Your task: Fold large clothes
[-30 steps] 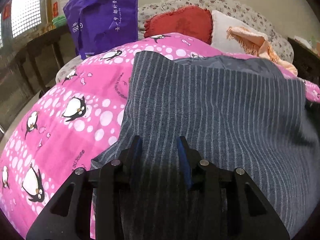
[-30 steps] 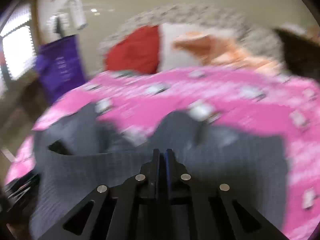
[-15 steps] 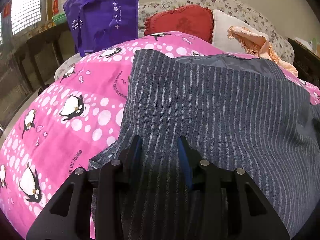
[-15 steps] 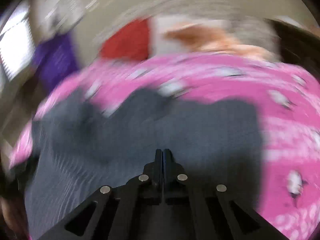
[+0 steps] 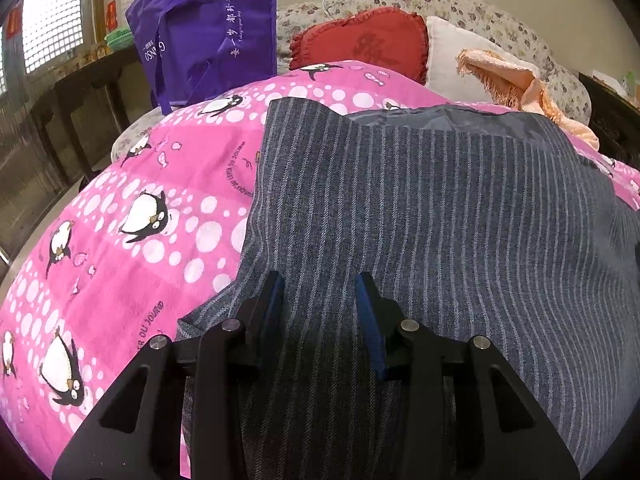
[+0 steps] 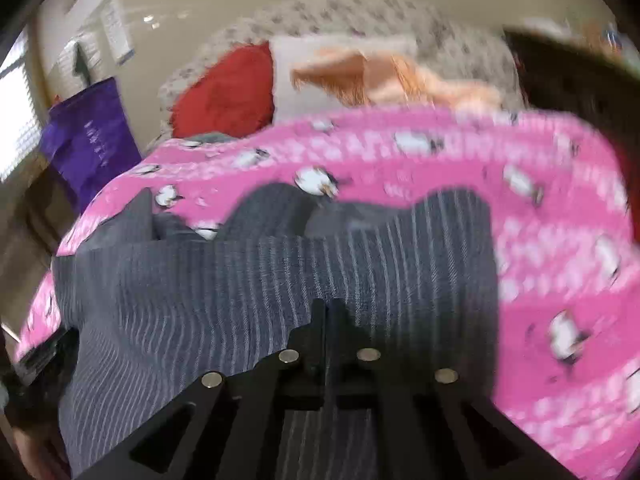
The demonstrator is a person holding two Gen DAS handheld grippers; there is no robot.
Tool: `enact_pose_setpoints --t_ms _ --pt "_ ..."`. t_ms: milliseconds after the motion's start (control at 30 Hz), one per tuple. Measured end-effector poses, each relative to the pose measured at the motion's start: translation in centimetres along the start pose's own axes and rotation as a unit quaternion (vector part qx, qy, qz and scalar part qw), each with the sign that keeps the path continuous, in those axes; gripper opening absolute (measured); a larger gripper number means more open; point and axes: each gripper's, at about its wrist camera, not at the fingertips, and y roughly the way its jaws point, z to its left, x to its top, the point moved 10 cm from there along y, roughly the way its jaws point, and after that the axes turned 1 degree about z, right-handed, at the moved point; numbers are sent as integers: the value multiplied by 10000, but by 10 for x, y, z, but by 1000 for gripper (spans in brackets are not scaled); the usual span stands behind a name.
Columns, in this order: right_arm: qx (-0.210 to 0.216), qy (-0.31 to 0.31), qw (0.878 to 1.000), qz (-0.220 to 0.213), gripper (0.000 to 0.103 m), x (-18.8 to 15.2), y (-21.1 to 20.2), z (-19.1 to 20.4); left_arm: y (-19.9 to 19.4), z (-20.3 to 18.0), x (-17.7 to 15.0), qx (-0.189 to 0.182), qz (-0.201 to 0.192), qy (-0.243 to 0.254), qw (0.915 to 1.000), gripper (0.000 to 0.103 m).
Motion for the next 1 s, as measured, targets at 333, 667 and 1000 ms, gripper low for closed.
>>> enact_pose_setpoints --t_ms 333,667,1000 --pt "-551 -1 9983 172 6 -28 -28 -7 0 0 -1 33 15 35 10000 39" --pt "-373 -127 9963 759 29 -123 -40 7 -1 0 -2 2 10 32 10000 41" --pt "83 -1188 9929 -14 31 -189 -73 99 -1 1 -2 53 10 60 10000 42"
